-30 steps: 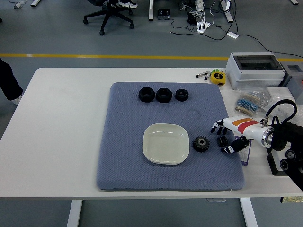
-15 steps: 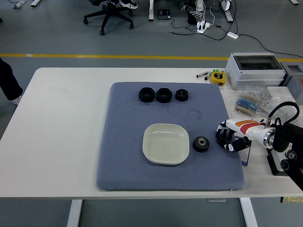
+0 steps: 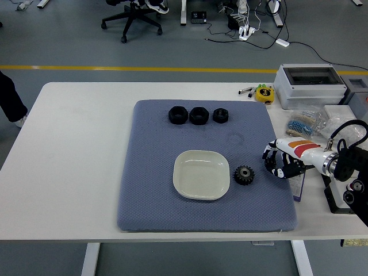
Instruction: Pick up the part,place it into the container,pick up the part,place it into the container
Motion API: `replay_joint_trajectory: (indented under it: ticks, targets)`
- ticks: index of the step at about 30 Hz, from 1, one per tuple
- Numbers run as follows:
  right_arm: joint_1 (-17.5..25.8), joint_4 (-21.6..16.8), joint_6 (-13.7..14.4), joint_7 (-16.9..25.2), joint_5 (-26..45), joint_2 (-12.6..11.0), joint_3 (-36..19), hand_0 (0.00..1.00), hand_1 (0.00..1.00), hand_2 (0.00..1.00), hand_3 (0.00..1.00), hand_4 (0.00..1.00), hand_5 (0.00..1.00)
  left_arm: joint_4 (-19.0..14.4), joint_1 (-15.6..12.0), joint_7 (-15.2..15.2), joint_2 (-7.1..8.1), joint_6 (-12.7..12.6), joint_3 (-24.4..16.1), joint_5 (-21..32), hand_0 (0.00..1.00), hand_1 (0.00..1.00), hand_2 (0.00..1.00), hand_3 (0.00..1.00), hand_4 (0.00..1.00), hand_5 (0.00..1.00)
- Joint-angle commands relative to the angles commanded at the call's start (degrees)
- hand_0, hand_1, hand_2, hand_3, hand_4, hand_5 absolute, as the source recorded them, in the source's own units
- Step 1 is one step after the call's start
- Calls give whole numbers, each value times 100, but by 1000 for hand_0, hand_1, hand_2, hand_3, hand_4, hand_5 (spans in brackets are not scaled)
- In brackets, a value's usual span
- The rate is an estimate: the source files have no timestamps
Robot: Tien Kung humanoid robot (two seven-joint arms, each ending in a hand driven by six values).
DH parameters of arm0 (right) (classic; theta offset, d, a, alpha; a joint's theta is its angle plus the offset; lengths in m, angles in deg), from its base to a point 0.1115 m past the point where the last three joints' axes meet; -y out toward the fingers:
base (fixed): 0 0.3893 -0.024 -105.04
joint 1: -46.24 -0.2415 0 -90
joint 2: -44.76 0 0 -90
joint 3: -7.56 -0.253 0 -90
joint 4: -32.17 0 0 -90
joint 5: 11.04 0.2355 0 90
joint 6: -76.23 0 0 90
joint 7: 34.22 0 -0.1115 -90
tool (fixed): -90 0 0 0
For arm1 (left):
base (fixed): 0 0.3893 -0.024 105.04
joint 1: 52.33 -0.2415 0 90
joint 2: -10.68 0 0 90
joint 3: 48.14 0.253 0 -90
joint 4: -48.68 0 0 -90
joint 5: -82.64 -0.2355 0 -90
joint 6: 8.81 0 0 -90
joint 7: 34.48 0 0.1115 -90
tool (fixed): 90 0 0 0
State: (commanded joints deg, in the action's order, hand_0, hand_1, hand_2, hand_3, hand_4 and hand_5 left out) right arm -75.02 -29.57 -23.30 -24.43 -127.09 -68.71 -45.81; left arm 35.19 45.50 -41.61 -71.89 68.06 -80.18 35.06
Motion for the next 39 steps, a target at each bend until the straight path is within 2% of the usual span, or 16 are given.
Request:
replay_joint_trajectory:
  ticks: [5, 11, 12, 15, 19, 21, 23, 24, 29, 30, 35, 36, 39]
  targets:
    - [21, -139, 38, 5, 62, -24, -33, 150, 214, 304, 390, 600, 82, 1, 14, 3, 1, 1, 3, -1, 680, 646, 641, 553, 618, 578]
    - [38, -722, -22, 20, 153, -41, -60, 138, 207, 300, 390, 595, 89, 2, 23, 4, 6, 0, 1, -1, 680, 646, 640, 553, 618, 579]
    - [29, -831, -37, 24, 170, -34, -48, 136, 206, 299, 394, 623, 67, 3, 22, 2, 7, 0, -6, -10, 680, 646, 640, 553, 618, 579]
    - [-44, -1146, -60, 21, 189, 29, 49, 136, 206, 299, 394, 623, 67, 3, 20, -5, 16, 1, -23, -34, 680, 646, 640, 553, 618, 579]
    - [-187, -1371, -154, 23, 164, 177, 242, 143, 214, 309, 412, 637, 56, 4, 21, -21, 23, 1, -59, -81, 680, 645, 643, 553, 618, 580]
    - [-358, -1415, -256, 73, 184, 325, 456, 143, 214, 309, 412, 637, 56, 2, 29, -30, 30, -3, -74, -92, 680, 645, 643, 553, 618, 580]
    - [-384, -1414, -266, 80, 185, 348, 489, 143, 214, 309, 412, 637, 56, 1, 30, -32, 31, -3, -76, -95, 680, 645, 643, 553, 618, 580]
    - [-459, -1396, -271, 100, 170, 413, 584, 165, 249, 368, 461, 537, 213, -1, 31, -38, 33, -3, -78, -104, 680, 645, 643, 553, 618, 580]
    - [-696, -1284, -310, 233, -165, 575, 859, 165, 249, 368, 461, 537, 213, -8, 60, -93, 24, 12, -181, -256, 680, 645, 643, 553, 618, 580]
    - [-731, -1249, -306, 241, -286, 595, 894, 257, 434, 650, 991, 998, 534, -9, 67, -102, 20, 14, -198, -279, 680, 646, 644, 553, 619, 580]
    - [-769, -1133, -212, 244, -250, 605, 918, 257, 434, 650, 991, 998, 534, -12, 73, -113, 19, 13, -217, -282, 680, 646, 644, 553, 619, 580]
    - [-768, -1122, -207, 238, -224, 594, 913, 443, 591, 797, 998, 998, 537, -12, 73, -114, 20, 16, -218, -288, 680, 646, 644, 553, 619, 580]
    - [-761, -1100, -205, 230, -166, 571, 906, 443, 591, 797, 998, 998, 537, -12, 67, -113, 24, 21, -218, -292, 680, 646, 644, 553, 619, 580]
